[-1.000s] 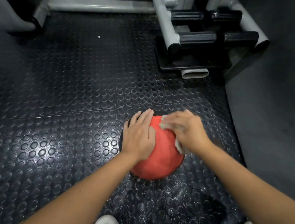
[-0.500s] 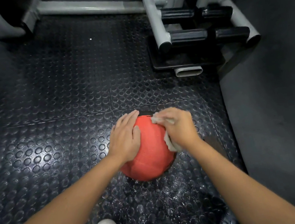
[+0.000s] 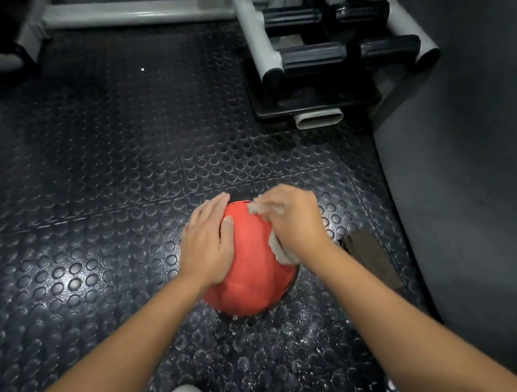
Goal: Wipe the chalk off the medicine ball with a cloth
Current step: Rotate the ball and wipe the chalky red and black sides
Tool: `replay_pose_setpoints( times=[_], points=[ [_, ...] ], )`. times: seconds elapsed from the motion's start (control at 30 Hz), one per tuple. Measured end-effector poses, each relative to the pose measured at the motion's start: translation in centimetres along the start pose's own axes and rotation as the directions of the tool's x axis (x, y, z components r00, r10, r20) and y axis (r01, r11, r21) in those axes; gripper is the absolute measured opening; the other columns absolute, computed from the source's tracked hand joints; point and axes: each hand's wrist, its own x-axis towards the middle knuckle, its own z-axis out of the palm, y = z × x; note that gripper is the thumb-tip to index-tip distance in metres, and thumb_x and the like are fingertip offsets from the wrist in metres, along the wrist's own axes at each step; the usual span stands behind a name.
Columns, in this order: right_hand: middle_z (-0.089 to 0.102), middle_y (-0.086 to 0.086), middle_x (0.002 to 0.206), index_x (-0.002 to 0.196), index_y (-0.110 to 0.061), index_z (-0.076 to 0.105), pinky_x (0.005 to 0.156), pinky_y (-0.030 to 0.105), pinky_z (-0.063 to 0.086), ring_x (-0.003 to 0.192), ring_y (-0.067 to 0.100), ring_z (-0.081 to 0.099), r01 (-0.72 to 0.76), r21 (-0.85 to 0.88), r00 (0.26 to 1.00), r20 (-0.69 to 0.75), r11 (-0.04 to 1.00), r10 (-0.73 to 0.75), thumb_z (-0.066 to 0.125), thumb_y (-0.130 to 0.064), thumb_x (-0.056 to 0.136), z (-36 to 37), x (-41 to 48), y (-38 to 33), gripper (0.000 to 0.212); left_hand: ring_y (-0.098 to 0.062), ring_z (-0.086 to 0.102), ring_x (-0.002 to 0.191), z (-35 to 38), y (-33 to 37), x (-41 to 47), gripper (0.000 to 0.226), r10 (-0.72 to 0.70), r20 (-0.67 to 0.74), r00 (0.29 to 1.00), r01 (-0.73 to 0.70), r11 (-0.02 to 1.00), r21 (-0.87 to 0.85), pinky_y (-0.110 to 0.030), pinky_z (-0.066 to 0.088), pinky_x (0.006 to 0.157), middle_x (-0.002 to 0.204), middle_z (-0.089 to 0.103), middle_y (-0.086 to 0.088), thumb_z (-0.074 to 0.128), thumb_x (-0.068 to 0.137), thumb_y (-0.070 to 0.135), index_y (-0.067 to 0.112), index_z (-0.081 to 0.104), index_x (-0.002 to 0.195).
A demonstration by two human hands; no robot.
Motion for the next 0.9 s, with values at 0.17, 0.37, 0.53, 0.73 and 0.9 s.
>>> replay_pose_setpoints(
  times=[0.17, 0.37, 0.53, 0.73, 0.9],
  points=[
    [0.064, -0.020, 0.102, 0.091, -0.023, 0.077, 0.077, 0.039, 0.054, 0.085, 0.020, 0.066, 0.127, 0.004, 0.986, -0.108, 0.992, -0.125, 0.069, -0.008, 0.085, 0.7, -7.9, 1.4, 0.018, -0.014, 0.030, 0.140, 0.1, 0.0, 0.0, 0.065, 0.017, 0.006, 1.000, -0.017, 1.000, 0.008, -0.043, 0.026, 0.117, 0.151, 0.040, 0.003, 0.016, 0.093, 0.044, 0.016, 0.040, 0.147],
    [0.070, -0.003, 0.094, 0.089, -0.020, 0.078, 0.088, 0.035, 0.050, 0.087, 0.014, 0.063, -0.015, -0.018, 0.996, -0.088, 1.000, 0.014, 0.071, -0.011, 0.084, 0.0, 0.7, 0.7, 0.012, -0.016, 0.028, 0.141, 0.4, 0.5, -0.6, 0.067, 0.023, -0.003, 1.000, -0.023, 0.999, 0.037, -0.045, 0.025, 0.116, 0.152, 0.039, 0.003, 0.014, 0.093, 0.046, 0.017, 0.039, 0.147],
    [0.070, -0.011, 0.094, 0.086, -0.025, 0.077, 0.086, 0.018, 0.050, 0.092, 0.000, 0.064, -0.130, 0.146, 0.988, -0.069, 0.981, 0.141, 0.075, -0.019, 0.083, -0.3, -1.7, 1.7, 0.008, -0.012, 0.030, 0.140, -0.4, -0.1, -0.2, 0.057, -0.016, -0.004, 1.000, 0.016, 0.998, -0.054, -0.035, 0.022, 0.117, 0.150, 0.042, 0.004, 0.024, 0.095, 0.037, 0.018, 0.043, 0.145],
    [0.071, -0.011, 0.090, 0.081, -0.022, 0.078, 0.081, 0.012, 0.050, 0.087, 0.003, 0.067, -0.110, 0.279, 0.969, -0.184, 0.954, 0.165, 0.076, -0.008, 0.080, -0.4, -7.2, 3.3, 0.014, -0.012, 0.034, 0.137, -0.8, -0.7, -0.2, 0.057, 0.045, 0.010, 0.999, -0.044, 0.996, -0.083, -0.031, 0.022, 0.115, 0.148, 0.045, 0.003, 0.026, 0.095, 0.040, 0.018, 0.047, 0.143],
    [0.073, -0.006, 0.090, 0.087, -0.017, 0.079, 0.080, 0.004, 0.043, 0.085, 0.004, 0.063, -0.024, 0.054, 0.999, 0.030, 0.998, 0.022, 0.073, -0.012, 0.083, -0.7, 2.2, 1.1, 0.009, -0.013, 0.031, 0.139, -0.2, -0.2, -0.9, 0.061, 0.109, 0.024, 0.994, -0.108, 0.994, -0.017, -0.041, 0.025, 0.116, 0.149, 0.042, 0.008, 0.024, 0.093, 0.047, 0.021, 0.045, 0.144]
  ],
)
